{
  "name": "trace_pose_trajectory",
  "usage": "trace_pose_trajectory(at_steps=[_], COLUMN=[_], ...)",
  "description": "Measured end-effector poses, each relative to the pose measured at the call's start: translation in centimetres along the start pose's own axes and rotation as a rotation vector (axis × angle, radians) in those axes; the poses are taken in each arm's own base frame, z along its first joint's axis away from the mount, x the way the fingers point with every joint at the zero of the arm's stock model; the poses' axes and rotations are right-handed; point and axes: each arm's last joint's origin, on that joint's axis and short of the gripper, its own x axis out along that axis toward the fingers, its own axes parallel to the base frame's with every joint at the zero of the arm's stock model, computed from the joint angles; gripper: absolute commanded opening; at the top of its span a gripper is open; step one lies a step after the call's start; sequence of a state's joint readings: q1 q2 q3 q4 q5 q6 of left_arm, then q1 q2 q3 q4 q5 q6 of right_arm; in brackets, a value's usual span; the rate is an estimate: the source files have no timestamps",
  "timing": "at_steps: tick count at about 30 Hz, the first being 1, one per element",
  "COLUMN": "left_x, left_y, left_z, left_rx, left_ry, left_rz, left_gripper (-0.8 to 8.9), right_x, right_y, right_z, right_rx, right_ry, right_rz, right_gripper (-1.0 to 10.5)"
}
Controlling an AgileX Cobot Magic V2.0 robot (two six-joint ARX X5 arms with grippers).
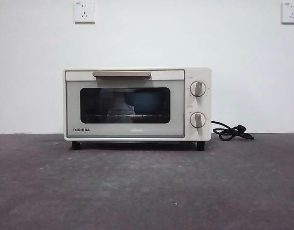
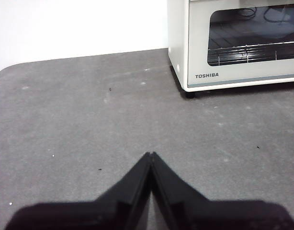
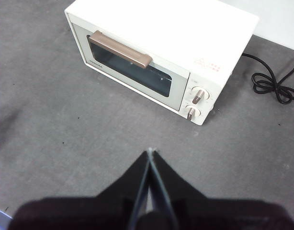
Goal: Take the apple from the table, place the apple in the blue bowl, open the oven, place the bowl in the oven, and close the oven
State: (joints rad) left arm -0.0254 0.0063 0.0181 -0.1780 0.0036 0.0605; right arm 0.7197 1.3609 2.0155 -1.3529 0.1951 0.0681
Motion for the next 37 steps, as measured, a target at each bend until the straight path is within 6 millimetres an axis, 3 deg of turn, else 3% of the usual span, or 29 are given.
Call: trace_pose_trajectory(at_steps=[14,19,24,28,32,37], left_x=[0.0,0.0,0.0,0.0,0.0,0.0], left_y=[0.0,0.0,0.0,0.0,0.0,0.0], left_z=[0.0,0.0,0.0,0.0,0.0,0.0], left_rx=[0.000,0.000,0.000,0.000,0.000,0.000], left_ry=[0.000,0.000,0.000,0.000,0.000,0.001], left_rz=[0.000,0.000,0.000,0.000,-0.001,0.000], left_gripper=[-0.04,-0.04,-0.04,-0.04,-0.04,-0.04], right_x=[0.0,0.0,-0.3,-1.2,-2.4,-1.4], right_y=[0.0,-0.3,-1.8,-3.6,-5.0,-6.5], right_z=[0.0,0.0,0.0,0.1,-1.9,-7.1], right_rx=[0.000,-0.005,0.018,0.101,0.136,0.161], right_ry=[0.000,-0.006,-0.038,-0.211,-0.395,-0.533], right_rz=[-0.002,-0.088,-0.154,-0.138,-0.102,-0.243], right_gripper=[0.0,0.0,0.0,0.0,0.0,0.0])
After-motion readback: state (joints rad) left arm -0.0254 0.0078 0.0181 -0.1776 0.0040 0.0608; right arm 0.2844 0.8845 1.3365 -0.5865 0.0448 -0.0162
